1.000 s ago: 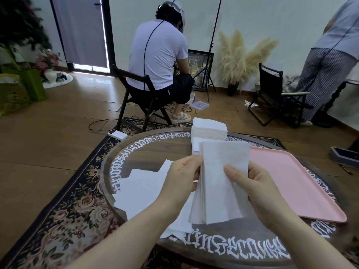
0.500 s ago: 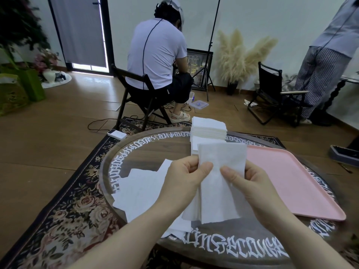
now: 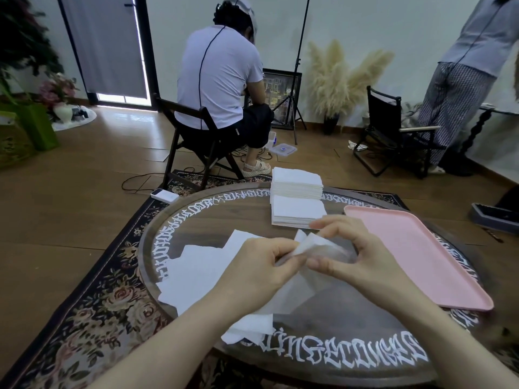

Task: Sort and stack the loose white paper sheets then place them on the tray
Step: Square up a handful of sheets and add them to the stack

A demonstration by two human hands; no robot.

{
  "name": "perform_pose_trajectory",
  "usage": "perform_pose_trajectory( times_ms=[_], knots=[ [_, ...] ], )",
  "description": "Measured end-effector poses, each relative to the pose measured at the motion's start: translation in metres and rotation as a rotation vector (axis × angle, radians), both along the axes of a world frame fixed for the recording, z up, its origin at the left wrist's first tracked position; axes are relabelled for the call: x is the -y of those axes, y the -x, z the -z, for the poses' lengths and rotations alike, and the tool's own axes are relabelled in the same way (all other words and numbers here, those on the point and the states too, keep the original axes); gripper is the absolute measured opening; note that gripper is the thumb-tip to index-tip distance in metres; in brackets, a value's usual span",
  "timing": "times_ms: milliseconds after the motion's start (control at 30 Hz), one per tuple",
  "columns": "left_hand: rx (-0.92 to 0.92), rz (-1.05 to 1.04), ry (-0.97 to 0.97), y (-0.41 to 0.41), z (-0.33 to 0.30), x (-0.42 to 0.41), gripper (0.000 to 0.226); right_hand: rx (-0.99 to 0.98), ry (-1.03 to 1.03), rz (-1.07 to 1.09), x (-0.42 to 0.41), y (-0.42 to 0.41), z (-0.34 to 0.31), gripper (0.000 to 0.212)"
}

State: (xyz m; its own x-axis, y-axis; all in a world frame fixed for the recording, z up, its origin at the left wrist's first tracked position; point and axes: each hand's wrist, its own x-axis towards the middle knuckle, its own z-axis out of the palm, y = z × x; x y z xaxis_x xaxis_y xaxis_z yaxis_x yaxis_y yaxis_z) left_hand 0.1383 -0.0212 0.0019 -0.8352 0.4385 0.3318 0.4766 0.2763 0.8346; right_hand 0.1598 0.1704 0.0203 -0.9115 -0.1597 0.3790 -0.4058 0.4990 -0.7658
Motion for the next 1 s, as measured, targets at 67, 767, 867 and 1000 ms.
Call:
perform_pose_trajectory(
  times_ms=[67, 767, 867, 1000],
  knots=[
    [0.082, 0.003, -0.127, 0.000, -0.002, -0.001, 0.025, 0.082, 0.100, 0.012, -0.002, 0.001, 0.001, 0.022],
    [0.568, -0.039, -0.830, 0.008, -0.012, 0.002, 0.032, 0.341, 0.845, 0.057, 0.002, 0.005, 0.010, 0.041],
    [0.561, -0.075, -0.699, 0.008, -0.007, 0.001, 0.013, 0.329, 0.874, 0.058, 0.004, 0.005, 0.008, 0.038],
    [0.485, -0.051, -0.601, 0.007, -0.004, 0.000, 0.018, 0.331, 0.883, 0.082, 0.003, 0.005, 0.009, 0.038]
  ],
)
